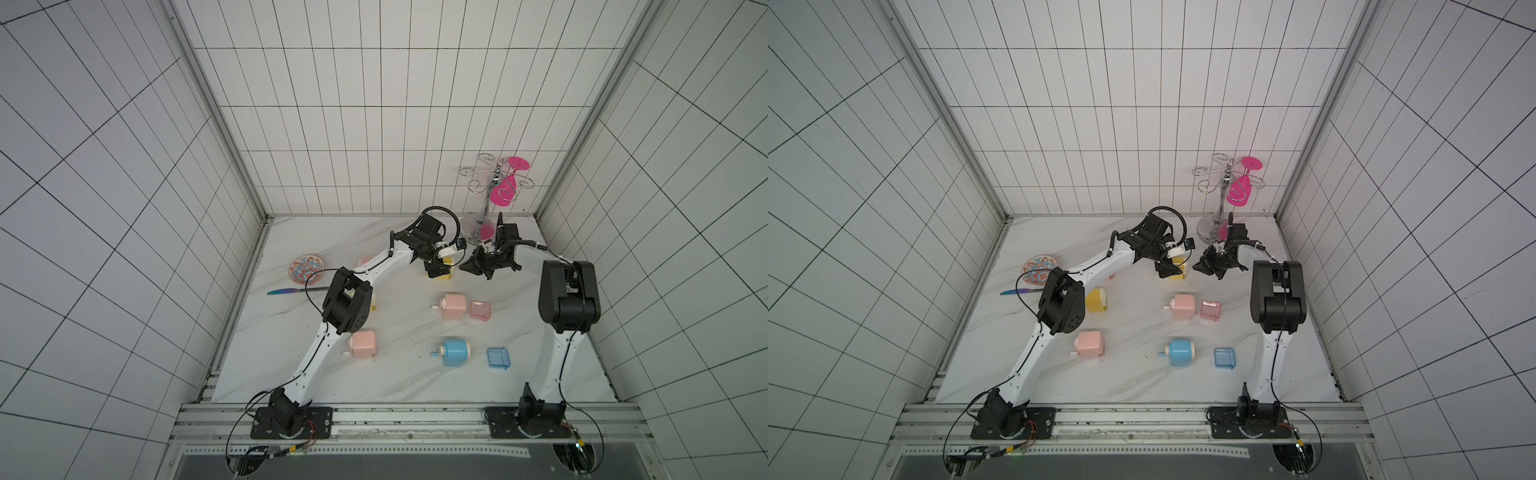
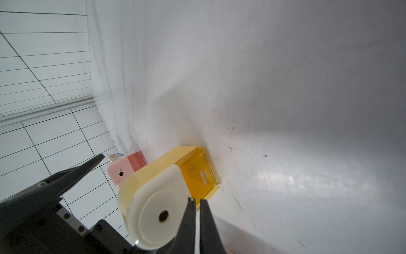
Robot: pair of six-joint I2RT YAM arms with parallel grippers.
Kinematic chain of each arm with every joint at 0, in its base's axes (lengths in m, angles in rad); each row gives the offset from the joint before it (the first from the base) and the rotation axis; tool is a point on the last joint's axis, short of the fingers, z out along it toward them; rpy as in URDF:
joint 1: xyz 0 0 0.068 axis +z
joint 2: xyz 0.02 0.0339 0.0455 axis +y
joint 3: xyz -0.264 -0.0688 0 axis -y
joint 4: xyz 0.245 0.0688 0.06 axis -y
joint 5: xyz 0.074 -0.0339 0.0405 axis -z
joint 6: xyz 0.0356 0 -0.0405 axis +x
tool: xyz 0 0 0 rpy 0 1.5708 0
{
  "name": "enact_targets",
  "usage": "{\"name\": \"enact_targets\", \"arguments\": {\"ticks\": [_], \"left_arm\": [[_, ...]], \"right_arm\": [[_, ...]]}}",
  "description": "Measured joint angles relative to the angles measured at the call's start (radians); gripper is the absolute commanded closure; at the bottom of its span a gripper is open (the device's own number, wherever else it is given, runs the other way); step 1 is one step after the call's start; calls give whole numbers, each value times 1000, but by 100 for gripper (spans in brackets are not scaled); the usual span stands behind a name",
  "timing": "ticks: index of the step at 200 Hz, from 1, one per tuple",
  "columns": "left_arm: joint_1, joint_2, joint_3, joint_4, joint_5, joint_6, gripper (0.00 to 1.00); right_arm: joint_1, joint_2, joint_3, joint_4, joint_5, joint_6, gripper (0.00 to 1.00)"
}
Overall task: Put the tray back into the pencil sharpener
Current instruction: Close the container of the pencil sharpener.
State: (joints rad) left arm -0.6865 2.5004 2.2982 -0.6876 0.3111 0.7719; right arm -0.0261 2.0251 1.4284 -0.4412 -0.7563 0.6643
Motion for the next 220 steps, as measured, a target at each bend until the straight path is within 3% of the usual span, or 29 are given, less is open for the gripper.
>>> {"name": "enact_targets", "arguments": {"ticks": [21,53,96,124,170,201,220], "left_arm": [[1,-71,-53,26,-16,-6,3],[2,-287,-205,91,-57,-13,3],[-1,-660,-452,177,-89,-23,14],[-56,-802,-564,186,-141,-24,17],[-218,-723,-610,59,-259,-25,21],[-264,-599,-597,-64,-301,-39,26],[-281,-528,-551,-150,-320,-51,22]], "right_arm": [[-11,-72,-18,2,11,0,84],[-28,-185,-86,2,35,2,76],[-52,-323,-200,-43,89,0,73],[-65,-431,-271,-89,119,-9,72],[-107,-574,-333,-155,146,-45,72],[-140,-608,-364,-187,153,-68,71],[-152,-609,-378,-196,151,-79,71]]}}
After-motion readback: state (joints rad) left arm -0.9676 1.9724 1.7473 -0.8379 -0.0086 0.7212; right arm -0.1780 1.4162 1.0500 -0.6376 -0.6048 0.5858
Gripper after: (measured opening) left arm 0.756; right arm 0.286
